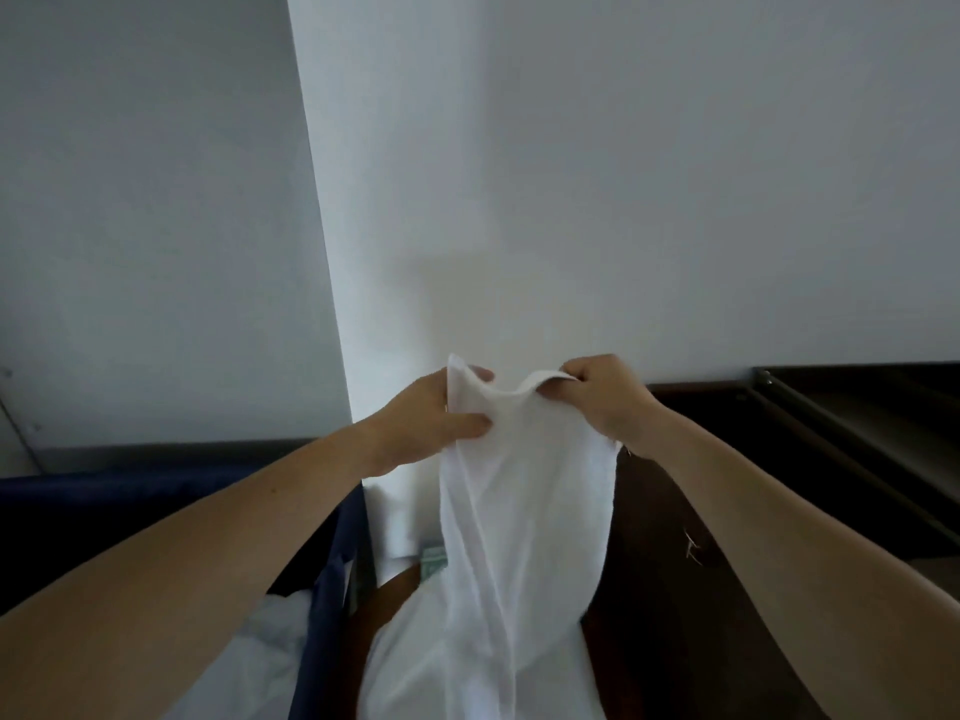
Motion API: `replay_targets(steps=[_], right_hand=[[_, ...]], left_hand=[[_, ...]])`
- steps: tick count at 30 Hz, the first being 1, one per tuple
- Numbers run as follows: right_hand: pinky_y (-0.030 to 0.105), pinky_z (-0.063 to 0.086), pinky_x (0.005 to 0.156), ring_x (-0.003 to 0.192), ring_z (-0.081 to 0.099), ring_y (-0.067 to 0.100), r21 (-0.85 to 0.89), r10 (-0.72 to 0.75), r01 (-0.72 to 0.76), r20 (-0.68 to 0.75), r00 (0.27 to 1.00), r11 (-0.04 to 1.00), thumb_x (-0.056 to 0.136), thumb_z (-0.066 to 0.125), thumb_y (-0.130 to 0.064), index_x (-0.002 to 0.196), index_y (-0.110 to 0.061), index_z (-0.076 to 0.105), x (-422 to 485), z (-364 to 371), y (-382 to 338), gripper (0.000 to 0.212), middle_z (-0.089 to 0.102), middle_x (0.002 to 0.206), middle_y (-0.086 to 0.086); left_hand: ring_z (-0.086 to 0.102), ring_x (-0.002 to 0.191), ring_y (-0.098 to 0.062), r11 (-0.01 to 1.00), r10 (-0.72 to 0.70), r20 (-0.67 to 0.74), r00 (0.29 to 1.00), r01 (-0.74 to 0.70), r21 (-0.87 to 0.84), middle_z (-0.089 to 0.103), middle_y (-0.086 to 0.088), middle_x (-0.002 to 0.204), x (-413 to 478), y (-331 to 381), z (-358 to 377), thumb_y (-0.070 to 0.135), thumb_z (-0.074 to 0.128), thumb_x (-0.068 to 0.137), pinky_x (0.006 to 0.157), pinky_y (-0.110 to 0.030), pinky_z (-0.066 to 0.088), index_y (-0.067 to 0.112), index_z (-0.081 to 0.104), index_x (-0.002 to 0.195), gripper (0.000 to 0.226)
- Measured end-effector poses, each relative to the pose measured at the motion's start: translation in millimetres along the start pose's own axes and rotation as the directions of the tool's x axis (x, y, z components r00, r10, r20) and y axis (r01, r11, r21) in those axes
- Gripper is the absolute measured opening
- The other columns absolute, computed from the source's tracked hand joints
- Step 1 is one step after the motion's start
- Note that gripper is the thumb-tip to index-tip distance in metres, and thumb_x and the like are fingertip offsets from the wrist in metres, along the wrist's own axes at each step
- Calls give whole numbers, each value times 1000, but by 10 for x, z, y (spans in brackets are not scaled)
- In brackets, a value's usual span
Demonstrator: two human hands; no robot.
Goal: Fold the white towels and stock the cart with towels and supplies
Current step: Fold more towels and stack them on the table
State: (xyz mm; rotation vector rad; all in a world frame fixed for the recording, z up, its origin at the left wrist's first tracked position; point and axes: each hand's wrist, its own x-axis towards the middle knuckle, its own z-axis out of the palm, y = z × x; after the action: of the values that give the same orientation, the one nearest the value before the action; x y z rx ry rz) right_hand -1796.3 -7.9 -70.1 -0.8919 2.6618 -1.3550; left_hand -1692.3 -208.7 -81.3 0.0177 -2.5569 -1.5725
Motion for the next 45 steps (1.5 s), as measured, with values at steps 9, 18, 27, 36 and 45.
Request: replay_targets(steps=[9,18,27,36,45], right_hand=[[25,42,56,57,52,10,127,40,-26,-111,993,992,84,76,-40,70,-9,67,-32,-283,70,36,57,62,-1],[31,55,86,88,71,8,184,193,-259,313,930,948,102,54,-29,83,-26,81,-456,232,781,33,77,89,-8],[24,31,44,44,38,9,241,-161,272,-397,904,932,94,64,-35,61,-17,49,-64,-605,-621,41,39,47,-11],[15,35,52,53,41,3,-38,-248,247,-22,969,968,95,63,-36,76,-1,64,-155,-70,-375,40,50,63,-2],[13,33,48,47,40,0,1,-165,165,29,986,986,93,66,-38,61,-19,55,-162,-135,-267,38,43,46,-17]], left_hand=[[70,90,-23,825,-57,-238,970,-88,-559,75,-8,91,80,530,-197,19,57,99,91,-38,55,5,68,98,17],[63,80,-25,816,-246,-542,804,-131,-564,65,-9,83,160,662,-627,22,72,82,90,-50,54,11,69,78,12],[53,85,-27,955,-213,-363,907,115,-272,58,-14,99,182,232,-473,29,54,97,72,-40,41,9,64,96,23],[63,118,-13,976,-1,173,985,39,-216,66,2,129,-36,365,87,33,49,101,103,-32,50,23,60,132,34],[67,106,-9,999,10,275,961,2,-44,71,5,113,-35,387,208,34,43,106,90,-22,54,24,64,119,27]])
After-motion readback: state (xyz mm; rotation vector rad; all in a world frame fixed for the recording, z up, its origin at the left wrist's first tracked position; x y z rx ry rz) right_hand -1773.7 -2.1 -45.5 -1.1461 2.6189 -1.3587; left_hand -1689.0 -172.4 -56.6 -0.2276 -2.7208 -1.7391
